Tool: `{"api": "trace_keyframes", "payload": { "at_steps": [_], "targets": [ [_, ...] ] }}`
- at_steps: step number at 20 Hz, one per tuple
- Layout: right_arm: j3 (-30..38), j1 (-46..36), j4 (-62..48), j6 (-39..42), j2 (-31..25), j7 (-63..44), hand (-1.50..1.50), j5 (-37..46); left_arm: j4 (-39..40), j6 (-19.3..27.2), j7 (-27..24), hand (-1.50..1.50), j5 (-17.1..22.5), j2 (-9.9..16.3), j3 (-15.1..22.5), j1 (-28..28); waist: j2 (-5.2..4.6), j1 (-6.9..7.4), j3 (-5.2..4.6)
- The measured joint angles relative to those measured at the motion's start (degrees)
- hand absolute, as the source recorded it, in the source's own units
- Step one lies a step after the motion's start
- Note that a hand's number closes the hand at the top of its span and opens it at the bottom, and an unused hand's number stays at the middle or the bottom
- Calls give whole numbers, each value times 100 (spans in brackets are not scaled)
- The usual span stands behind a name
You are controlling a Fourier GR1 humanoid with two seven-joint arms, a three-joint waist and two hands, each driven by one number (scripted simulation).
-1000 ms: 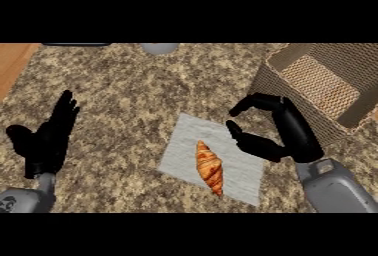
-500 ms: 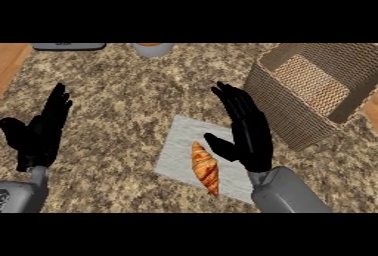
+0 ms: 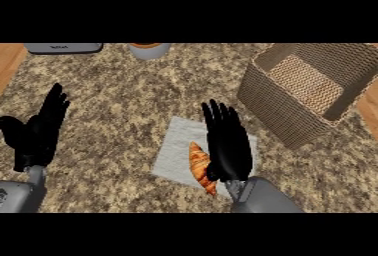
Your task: Pick the croissant from the placemat and place it in the basket
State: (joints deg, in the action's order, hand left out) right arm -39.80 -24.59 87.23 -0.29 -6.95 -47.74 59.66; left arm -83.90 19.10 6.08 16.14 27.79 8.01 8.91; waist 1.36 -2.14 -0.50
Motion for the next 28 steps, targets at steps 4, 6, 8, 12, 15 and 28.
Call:
{"api": "trace_keyframes", "payload": {
  "at_steps": [4, 6, 8, 12, 15, 28],
  "targets": [
    [-169, -48, 731, 1365, 366, -964, -150, -156, -50, -69, 35, 0, 21, 34, -38, -9, -29, 54, 21],
    [-228, -7, 1110, 1739, 452, -1198, -150, -269, 11, -12, 6, 0, -63, -74, 24, 42, -52, 67, 28],
    [-277, 97, 1487, 1953, 498, -1342, -150, -359, 66, -41, -62, 0, -82, -129, 3, 72, -72, 96, 34],
    [-282, 135, 1884, 2135, 554, -1450, -150, -350, 59, -168, -38, 0, -102, -122, -114, 120, -101, 163, 41],
    [-267, 382, 1940, 2116, 589, -1313, -150, -143, -26, -170, 53, 0, -205, -216, -141, 149, -114, 186, 46],
    [-238, 1424, 1052, 837, 547, -256, -150, 651, -67, -513, 194, 0, -560, -522, -440, 152, -133, 215, 51]
  ]
}}
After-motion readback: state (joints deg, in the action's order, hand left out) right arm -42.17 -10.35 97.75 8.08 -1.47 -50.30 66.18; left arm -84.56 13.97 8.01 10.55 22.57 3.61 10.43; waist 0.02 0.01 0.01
